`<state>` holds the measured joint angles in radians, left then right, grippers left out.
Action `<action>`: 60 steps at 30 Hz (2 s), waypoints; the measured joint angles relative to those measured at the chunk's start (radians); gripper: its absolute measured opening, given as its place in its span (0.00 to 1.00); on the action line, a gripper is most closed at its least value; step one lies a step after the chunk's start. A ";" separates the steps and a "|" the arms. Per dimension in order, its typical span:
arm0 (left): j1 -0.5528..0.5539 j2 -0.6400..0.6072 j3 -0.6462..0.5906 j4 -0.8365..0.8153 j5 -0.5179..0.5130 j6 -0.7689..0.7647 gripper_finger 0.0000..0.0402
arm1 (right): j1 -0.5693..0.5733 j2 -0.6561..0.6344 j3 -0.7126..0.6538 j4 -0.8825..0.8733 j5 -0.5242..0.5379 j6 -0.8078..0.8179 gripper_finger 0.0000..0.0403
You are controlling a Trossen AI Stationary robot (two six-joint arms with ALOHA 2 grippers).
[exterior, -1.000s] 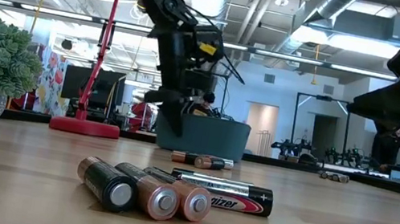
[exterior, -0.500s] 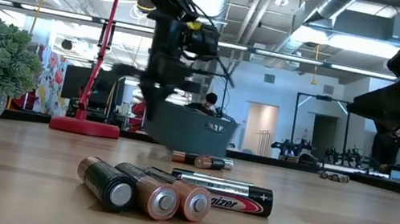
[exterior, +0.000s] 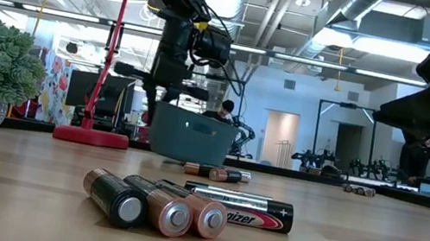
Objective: Sort batteries
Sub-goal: Move the blue bin
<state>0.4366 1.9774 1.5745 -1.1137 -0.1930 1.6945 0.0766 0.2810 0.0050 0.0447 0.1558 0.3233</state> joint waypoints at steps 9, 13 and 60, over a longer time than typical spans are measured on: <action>0.024 0.005 -0.001 0.134 0.008 0.186 0.00 | 0.000 0.000 0.000 0.000 0.000 0.000 0.29; 0.043 0.005 -0.005 0.079 0.062 0.173 0.00 | 0.000 0.000 0.000 0.000 0.000 0.000 0.29; 0.061 0.005 -0.006 0.049 0.106 0.027 0.06 | 0.000 0.000 0.000 0.000 0.000 0.000 0.29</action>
<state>0.4976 1.9823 1.5681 -1.0651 -0.0868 1.7219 0.0765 0.2813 0.0048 0.0448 0.1558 0.3233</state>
